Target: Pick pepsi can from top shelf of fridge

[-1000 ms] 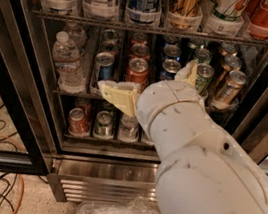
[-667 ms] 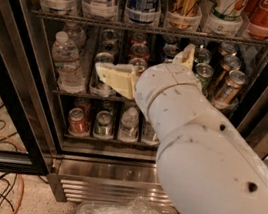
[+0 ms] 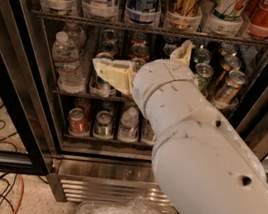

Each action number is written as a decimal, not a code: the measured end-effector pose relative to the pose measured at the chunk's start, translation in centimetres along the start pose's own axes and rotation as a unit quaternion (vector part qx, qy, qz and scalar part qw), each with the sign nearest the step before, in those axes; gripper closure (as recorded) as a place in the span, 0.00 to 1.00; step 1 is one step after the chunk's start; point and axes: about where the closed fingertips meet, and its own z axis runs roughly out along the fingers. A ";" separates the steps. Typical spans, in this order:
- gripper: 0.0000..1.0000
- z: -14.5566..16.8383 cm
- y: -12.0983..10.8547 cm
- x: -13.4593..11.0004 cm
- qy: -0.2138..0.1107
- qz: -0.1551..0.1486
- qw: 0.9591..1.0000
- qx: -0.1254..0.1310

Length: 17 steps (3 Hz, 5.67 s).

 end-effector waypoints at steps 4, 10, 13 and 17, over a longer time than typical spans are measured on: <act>0.09 2.6 1.9 -6.9 -0.105 -0.017 0.994 0.013; 0.30 6.9 -1.0 -8.4 -0.127 -0.045 0.984 0.115; 0.41 8.1 -2.0 -8.2 -0.111 -0.045 0.985 0.124; 0.41 11.0 -3.4 -7.8 -0.095 -0.028 0.986 0.136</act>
Offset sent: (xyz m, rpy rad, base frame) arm 0.0417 0.0464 0.0823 0.0558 -0.2638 0.0051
